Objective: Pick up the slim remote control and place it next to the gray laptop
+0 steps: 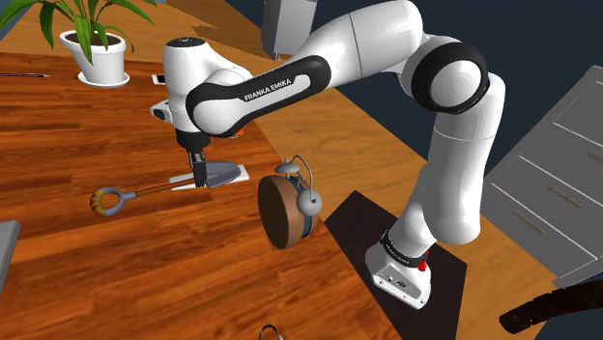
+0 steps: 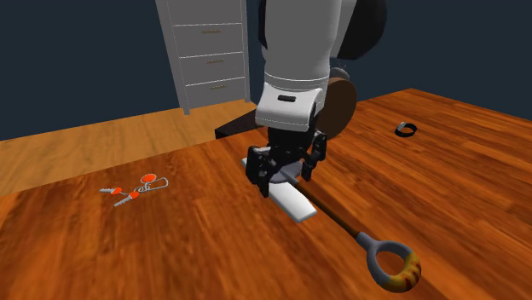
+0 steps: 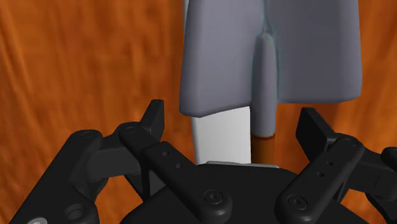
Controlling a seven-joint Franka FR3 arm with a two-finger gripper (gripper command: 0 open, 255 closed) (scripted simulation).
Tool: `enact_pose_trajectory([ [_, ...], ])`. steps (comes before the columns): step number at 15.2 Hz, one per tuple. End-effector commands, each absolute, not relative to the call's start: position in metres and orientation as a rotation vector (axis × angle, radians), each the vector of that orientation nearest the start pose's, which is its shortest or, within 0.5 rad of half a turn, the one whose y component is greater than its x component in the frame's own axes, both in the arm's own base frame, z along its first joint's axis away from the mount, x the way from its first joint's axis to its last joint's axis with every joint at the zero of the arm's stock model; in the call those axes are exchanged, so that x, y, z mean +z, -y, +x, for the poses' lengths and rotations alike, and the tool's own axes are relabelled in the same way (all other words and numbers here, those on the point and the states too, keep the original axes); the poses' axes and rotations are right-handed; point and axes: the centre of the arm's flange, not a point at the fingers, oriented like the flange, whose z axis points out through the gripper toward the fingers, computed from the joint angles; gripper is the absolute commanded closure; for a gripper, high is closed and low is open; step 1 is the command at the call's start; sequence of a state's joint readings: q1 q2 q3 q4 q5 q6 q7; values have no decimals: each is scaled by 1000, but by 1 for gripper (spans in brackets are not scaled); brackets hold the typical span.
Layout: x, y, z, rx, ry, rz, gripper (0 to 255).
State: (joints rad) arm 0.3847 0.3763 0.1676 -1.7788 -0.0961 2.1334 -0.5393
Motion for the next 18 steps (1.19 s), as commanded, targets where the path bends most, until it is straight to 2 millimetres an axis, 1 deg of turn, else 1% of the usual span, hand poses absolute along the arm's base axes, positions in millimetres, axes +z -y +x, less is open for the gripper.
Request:
enact_pose_trajectory([
  [1,337,-328,555,24,1697,-2667,0],
  [3,329,-328,555,24,1697,-2667,0],
  [11,329,-328,555,24,1697,-2667,0],
  [12,329,-328,555,24,1697,-2667,255],
  [18,329,-328,555,24,1697,-2667,255],
])
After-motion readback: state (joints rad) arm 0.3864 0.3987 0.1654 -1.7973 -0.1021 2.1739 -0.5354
